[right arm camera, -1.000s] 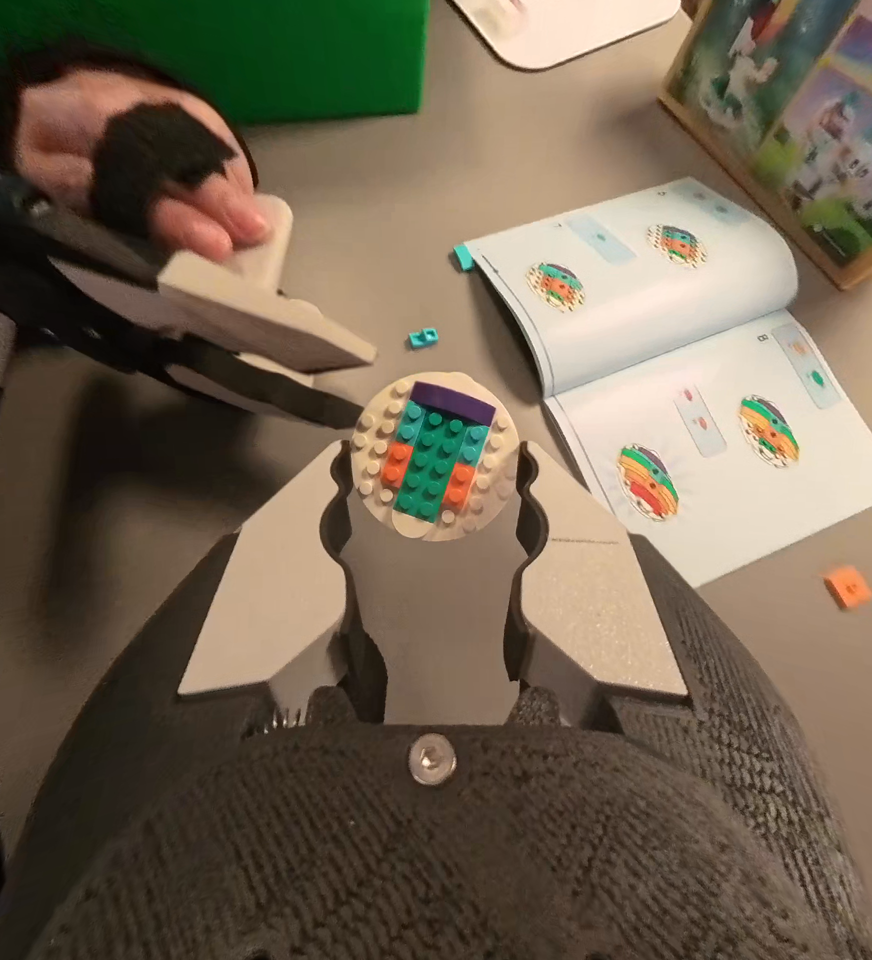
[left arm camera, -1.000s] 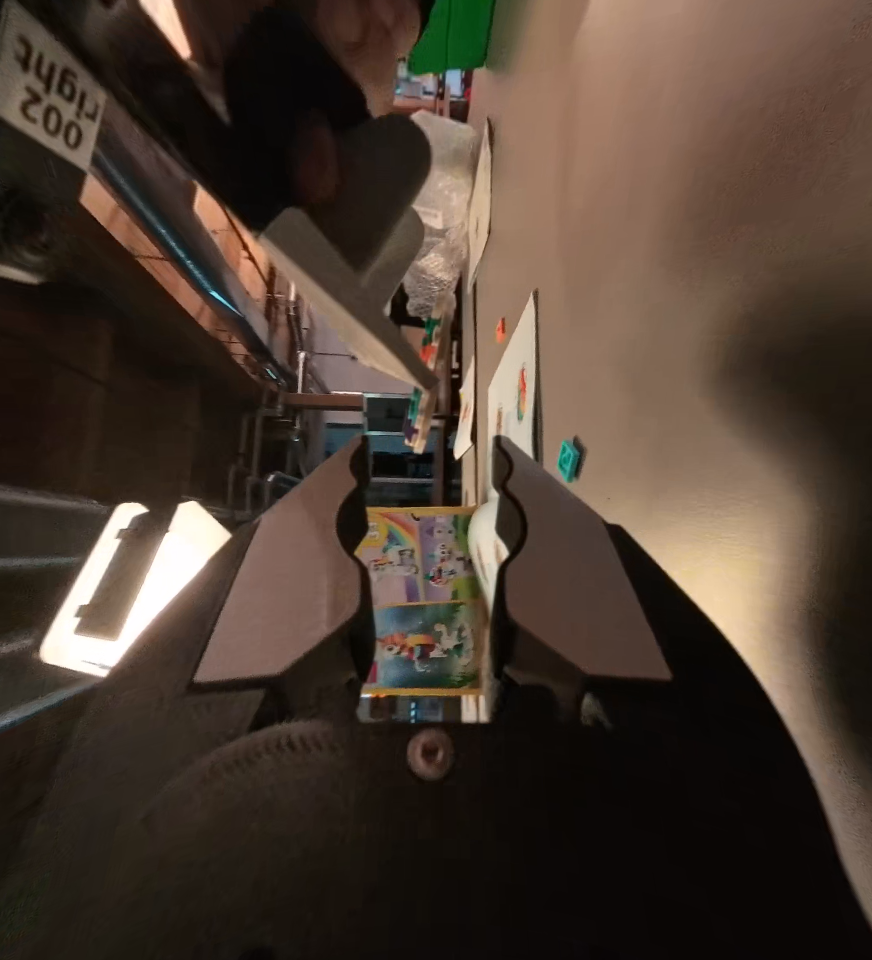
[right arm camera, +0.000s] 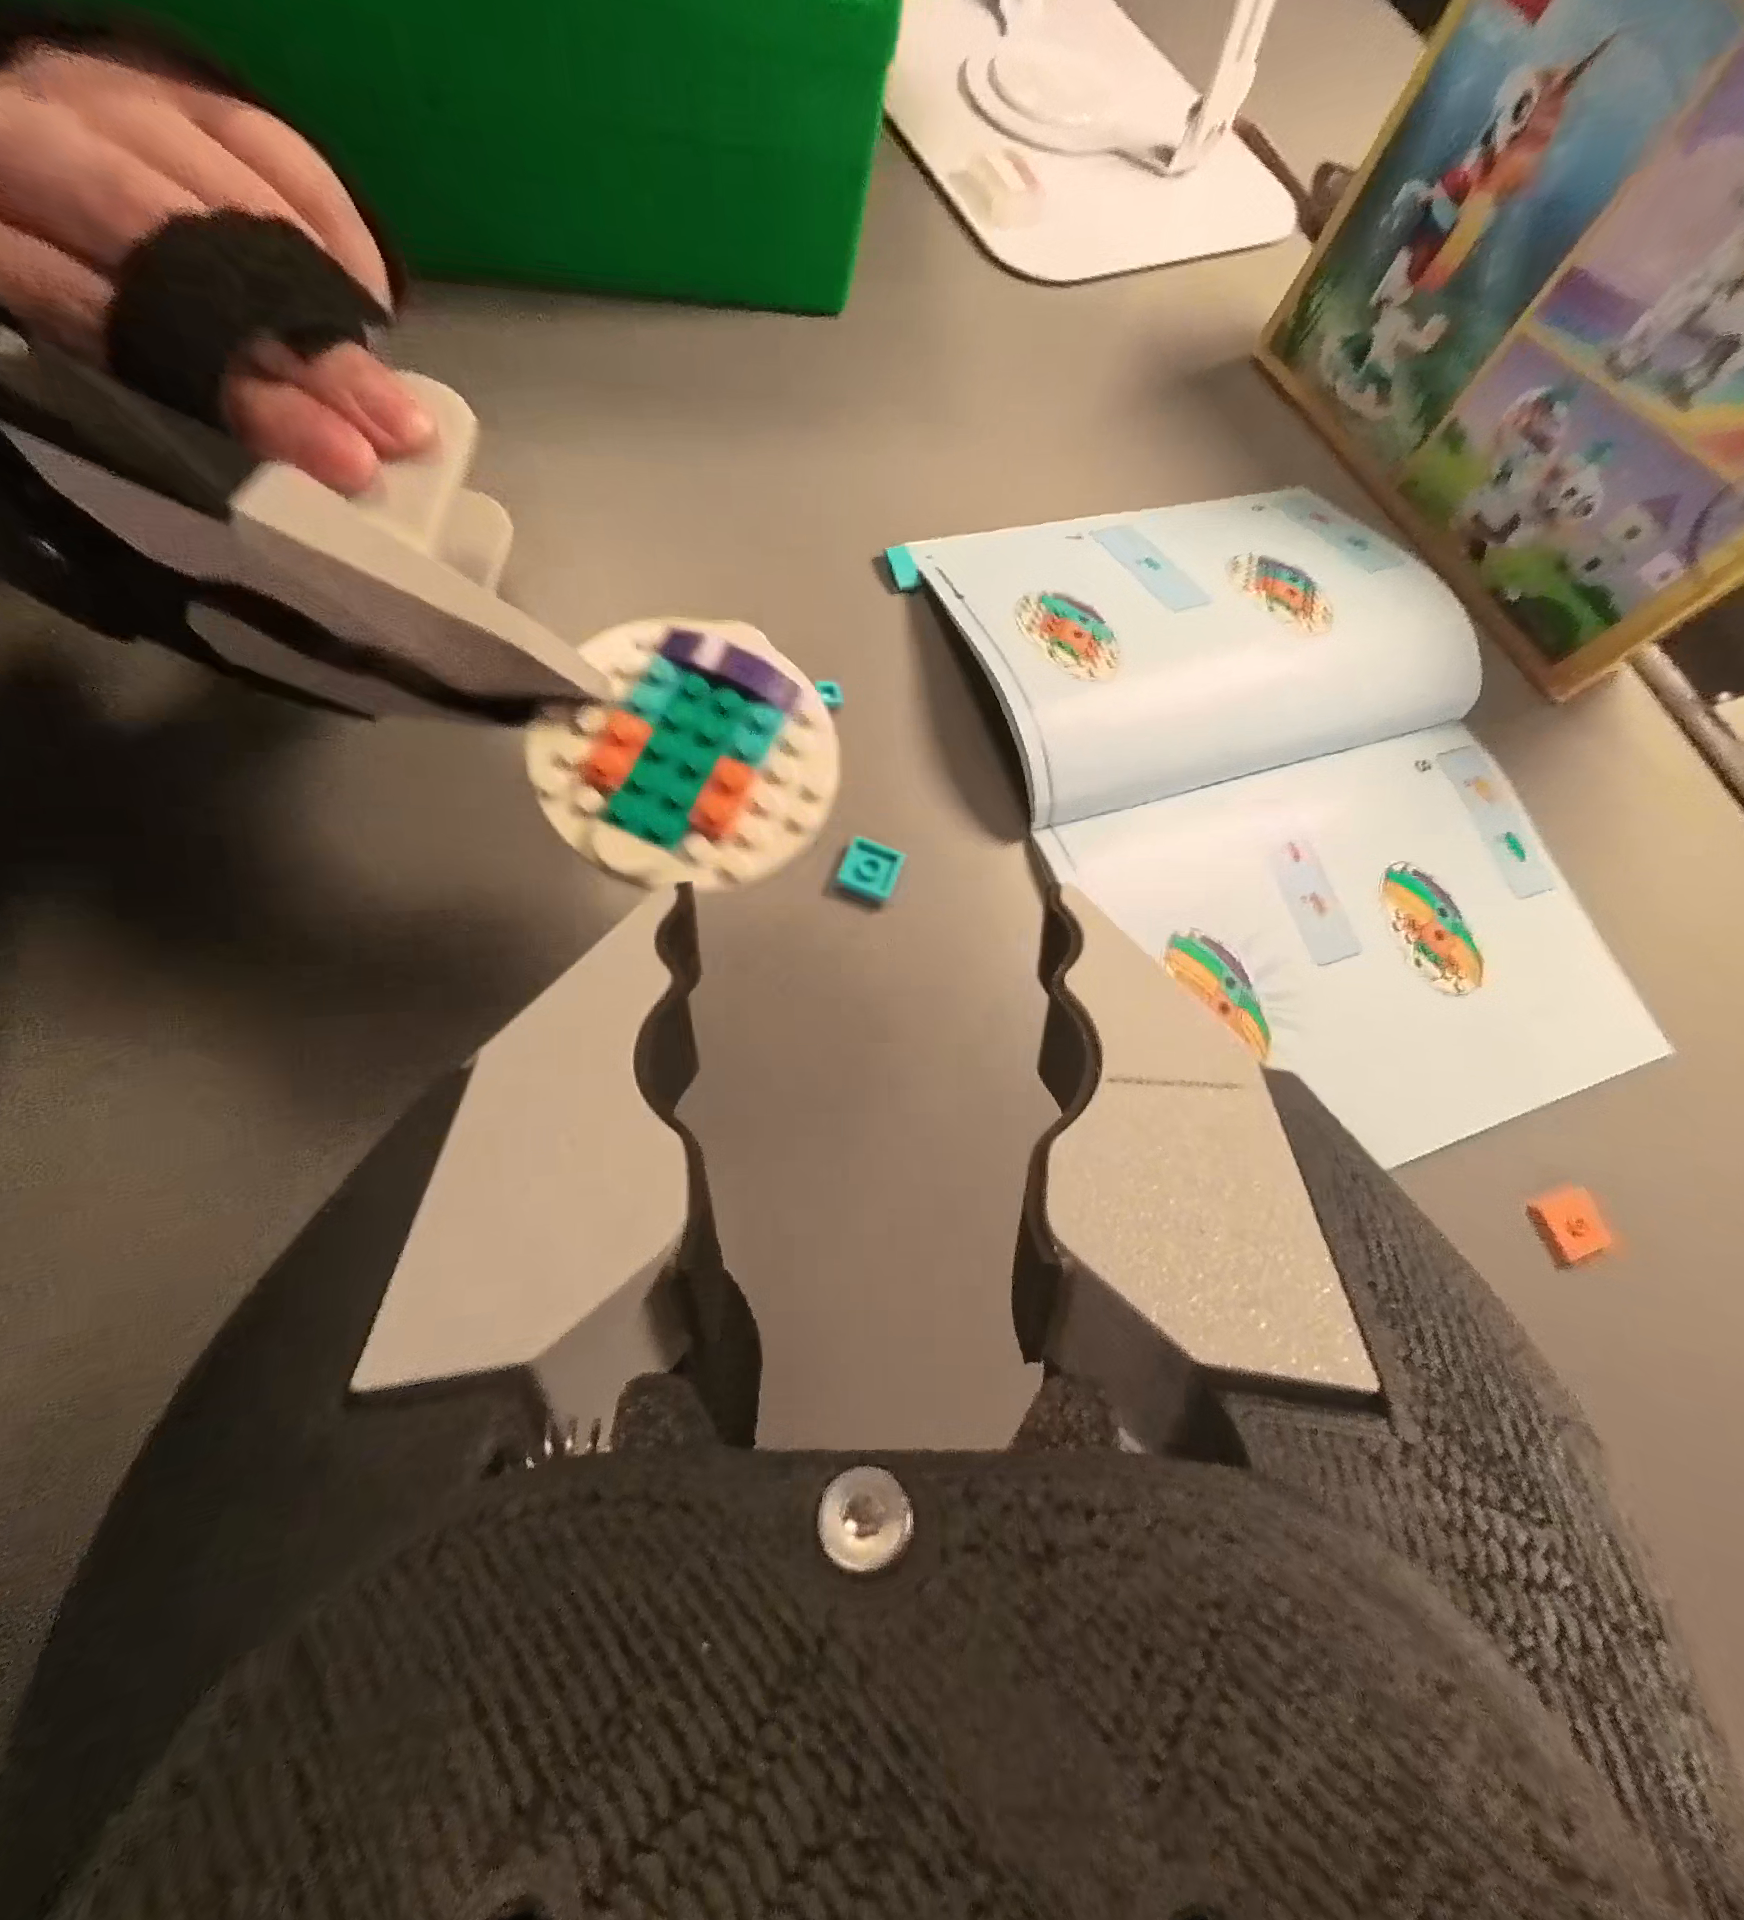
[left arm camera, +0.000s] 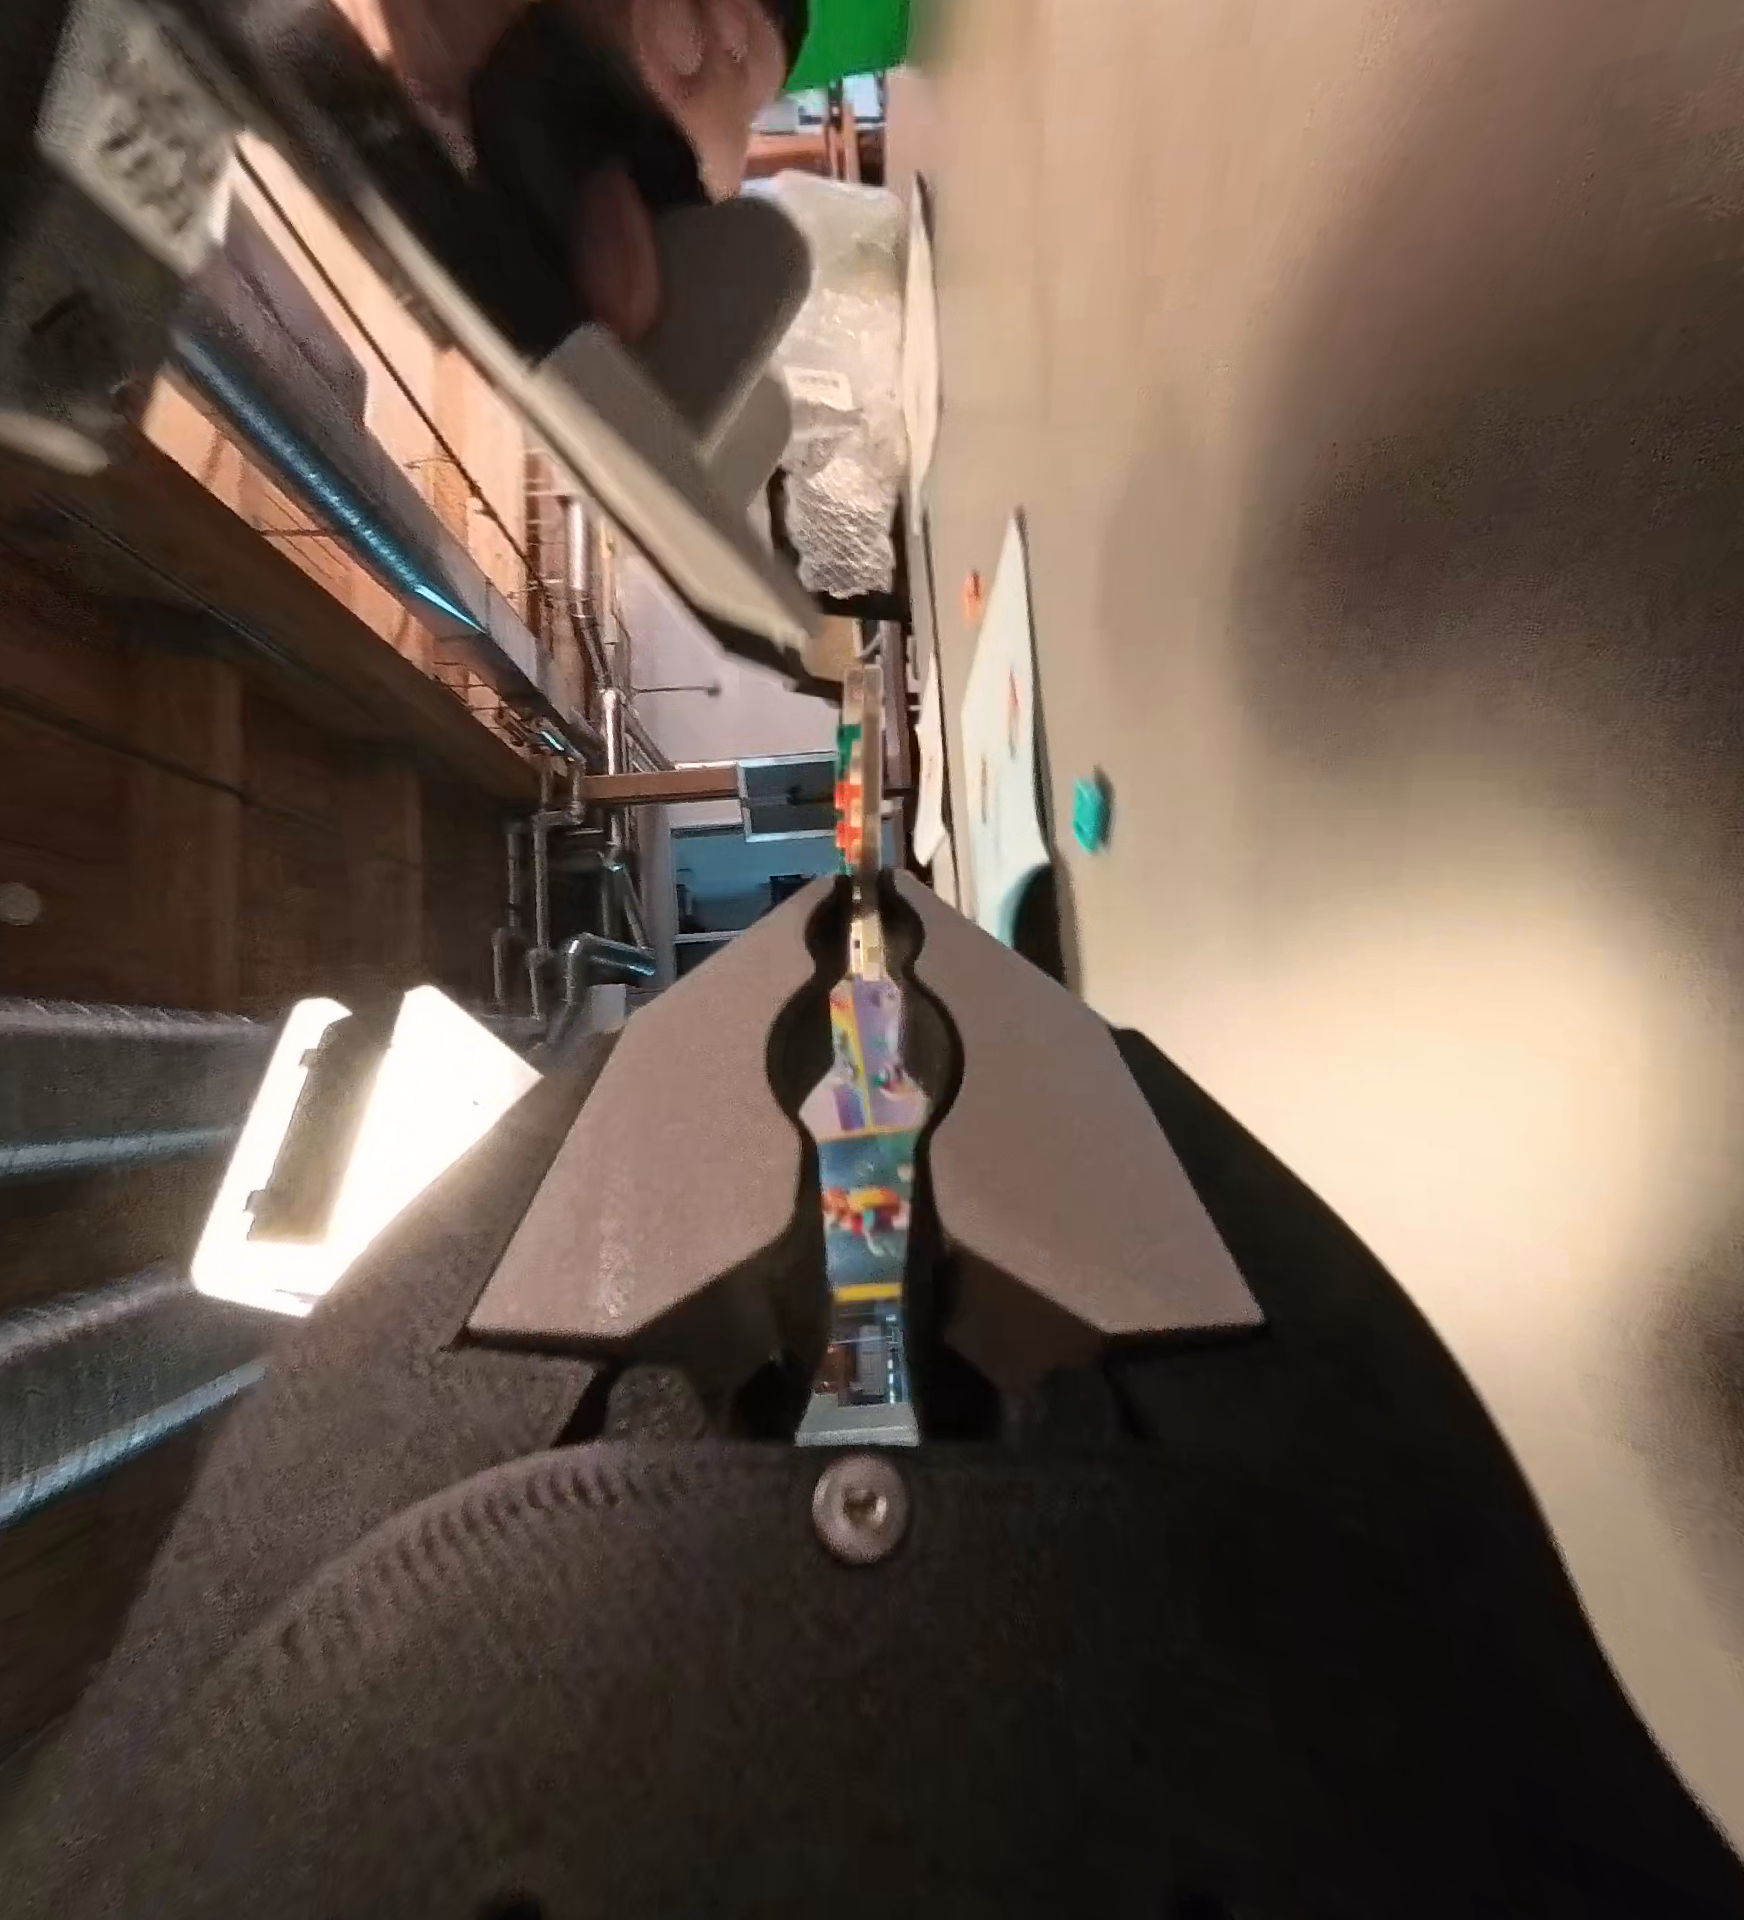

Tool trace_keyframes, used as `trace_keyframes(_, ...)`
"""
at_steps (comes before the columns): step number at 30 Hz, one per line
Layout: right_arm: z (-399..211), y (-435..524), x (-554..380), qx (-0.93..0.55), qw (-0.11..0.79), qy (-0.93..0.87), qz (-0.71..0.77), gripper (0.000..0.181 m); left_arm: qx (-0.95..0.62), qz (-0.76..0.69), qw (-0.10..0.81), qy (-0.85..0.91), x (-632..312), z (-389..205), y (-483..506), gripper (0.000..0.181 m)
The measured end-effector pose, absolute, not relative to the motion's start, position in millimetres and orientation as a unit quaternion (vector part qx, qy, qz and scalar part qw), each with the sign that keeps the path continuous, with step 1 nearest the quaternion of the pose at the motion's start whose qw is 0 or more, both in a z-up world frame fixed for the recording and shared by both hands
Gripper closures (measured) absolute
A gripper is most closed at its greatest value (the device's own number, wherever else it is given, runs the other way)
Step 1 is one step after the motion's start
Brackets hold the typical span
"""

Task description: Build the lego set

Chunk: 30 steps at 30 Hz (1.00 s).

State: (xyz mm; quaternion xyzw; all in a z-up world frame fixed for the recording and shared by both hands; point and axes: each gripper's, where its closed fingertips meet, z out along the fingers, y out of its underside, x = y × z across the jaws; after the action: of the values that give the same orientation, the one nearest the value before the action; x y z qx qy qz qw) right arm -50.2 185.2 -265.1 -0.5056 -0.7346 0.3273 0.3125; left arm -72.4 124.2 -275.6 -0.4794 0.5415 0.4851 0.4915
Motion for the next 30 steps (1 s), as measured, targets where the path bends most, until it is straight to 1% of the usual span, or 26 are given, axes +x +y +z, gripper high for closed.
trace_keyframes(3,-288,199,-55,-0.523,0.285,-0.731,0.333,0.120,-0.473,0.481,0.494,0.548,-86,-280,115,0.177)
trace_keyframes(7,-314,192,-64,-0.500,0.239,-0.759,0.341,0.127,-0.489,0.446,0.507,0.552,-91,-282,111,0.177)
trace_keyframes(10,-324,187,-65,-0.484,0.199,-0.776,0.353,0.136,-0.499,0.413,0.514,0.563,-83,-286,108,0.177)
trace_keyframes(13,-325,182,-72,-0.483,0.186,-0.765,0.383,0.144,-0.496,0.406,0.510,0.574,-81,-290,107,0.177)
trace_keyframes(17,-329,182,-81,-0.486,0.196,-0.762,0.380,0.147,-0.497,0.393,0.518,0.575,-77,-289,106,0.178)
trace_keyframes(22,-330,180,-88,-0.518,0.192,-0.731,0.400,0.150,-0.486,0.411,0.512,0.577,-79,-291,109,0.177)
trace_keyframes(26,-335,183,-89,-0.526,0.219,-0.734,0.369,0.154,-0.490,0.414,0.510,0.573,-84,-292,112,0.177)
trace_keyframes(30,-335,182,-89,-0.541,0.228,-0.727,0.357,0.153,-0.491,0.414,0.508,0.574,-84,-294,111,0.177)
